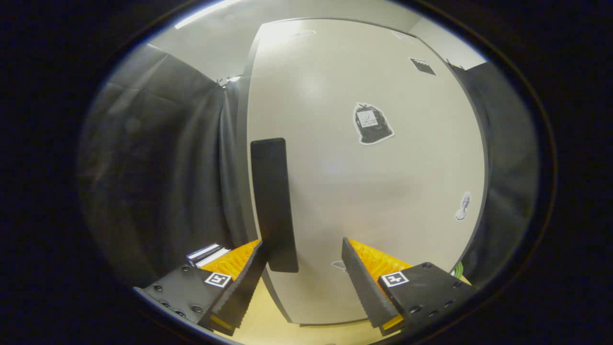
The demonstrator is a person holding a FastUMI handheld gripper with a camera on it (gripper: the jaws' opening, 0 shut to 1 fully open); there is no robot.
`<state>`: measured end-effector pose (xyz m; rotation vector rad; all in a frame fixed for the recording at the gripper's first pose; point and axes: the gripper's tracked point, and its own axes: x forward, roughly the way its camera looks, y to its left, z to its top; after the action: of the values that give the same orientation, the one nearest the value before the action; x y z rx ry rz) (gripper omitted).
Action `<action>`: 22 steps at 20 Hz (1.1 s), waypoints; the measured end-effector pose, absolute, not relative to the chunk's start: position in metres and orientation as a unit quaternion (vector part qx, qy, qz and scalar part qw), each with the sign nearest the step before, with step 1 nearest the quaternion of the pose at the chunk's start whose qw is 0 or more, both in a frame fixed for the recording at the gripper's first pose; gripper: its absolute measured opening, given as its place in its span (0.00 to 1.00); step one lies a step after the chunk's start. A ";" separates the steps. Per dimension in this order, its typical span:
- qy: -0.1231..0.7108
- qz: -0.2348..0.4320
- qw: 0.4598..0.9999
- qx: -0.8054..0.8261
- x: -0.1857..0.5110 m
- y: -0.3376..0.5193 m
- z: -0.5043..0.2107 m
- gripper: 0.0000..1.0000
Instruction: Open the shoe cabinet door, grab the shoes and put them into the shoe cabinet, then close the shoe cabinet door.
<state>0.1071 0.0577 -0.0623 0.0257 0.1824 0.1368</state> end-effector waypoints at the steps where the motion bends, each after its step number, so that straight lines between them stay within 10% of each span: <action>1: 0.089 0.076 0.993 0.014 0.103 0.059 -0.059 0.97; 22: 0.043 0.095 0.994 -0.013 0.004 -0.062 0.017 0.97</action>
<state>0.0042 -0.0621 0.0170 -0.0252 0.0871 0.1913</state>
